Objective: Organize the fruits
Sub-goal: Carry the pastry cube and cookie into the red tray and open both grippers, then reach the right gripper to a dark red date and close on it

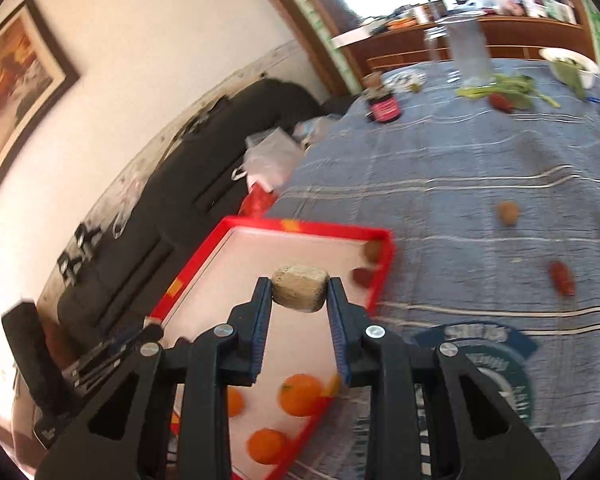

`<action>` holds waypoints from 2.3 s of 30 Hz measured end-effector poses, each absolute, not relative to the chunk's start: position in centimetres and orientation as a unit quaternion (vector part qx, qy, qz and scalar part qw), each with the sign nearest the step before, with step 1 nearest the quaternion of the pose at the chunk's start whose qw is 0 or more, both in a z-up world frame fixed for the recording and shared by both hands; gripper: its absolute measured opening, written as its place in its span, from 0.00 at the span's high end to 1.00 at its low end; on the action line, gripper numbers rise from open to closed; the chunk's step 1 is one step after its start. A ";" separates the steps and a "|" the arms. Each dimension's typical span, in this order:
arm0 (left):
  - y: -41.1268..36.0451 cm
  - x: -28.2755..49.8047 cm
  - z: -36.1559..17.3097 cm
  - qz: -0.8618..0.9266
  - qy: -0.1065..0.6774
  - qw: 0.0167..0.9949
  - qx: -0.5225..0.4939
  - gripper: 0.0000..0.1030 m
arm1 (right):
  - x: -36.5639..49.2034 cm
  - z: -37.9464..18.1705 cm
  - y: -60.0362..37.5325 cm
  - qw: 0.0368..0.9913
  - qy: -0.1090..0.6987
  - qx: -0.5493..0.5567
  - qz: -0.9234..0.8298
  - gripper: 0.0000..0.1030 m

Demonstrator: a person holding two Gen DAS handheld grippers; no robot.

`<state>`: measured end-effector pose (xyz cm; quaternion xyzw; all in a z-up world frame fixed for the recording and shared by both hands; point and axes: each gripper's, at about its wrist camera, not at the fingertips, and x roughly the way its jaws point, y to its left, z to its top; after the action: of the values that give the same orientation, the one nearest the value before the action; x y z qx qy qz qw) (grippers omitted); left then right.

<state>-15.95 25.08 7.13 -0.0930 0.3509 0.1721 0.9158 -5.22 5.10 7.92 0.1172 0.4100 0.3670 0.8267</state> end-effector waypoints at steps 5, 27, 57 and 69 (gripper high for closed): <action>24.7 -15.2 6.5 0.169 0.358 0.915 -0.076 0.75 | -6.0 5.9 9.2 0.816 0.435 0.069 0.374 0.71; 26.8 -12.9 3.6 0.191 0.428 0.878 -0.096 0.47 | -4.9 2.9 12.8 0.792 0.488 0.016 0.365 0.70; 16.7 -12.6 8.3 0.120 0.399 0.909 -0.025 0.31 | 3.7 3.6 -9.4 0.831 0.497 0.125 0.214 0.55; 10.7 -8.4 9.0 0.101 0.398 0.911 0.029 0.31 | 4.4 1.3 -8.6 0.845 0.490 0.058 0.206 0.79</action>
<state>-8.41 10.71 9.02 0.0285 0.3982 0.1010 0.9113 4.40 -8.56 1.30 0.0577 0.4901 0.2058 0.8451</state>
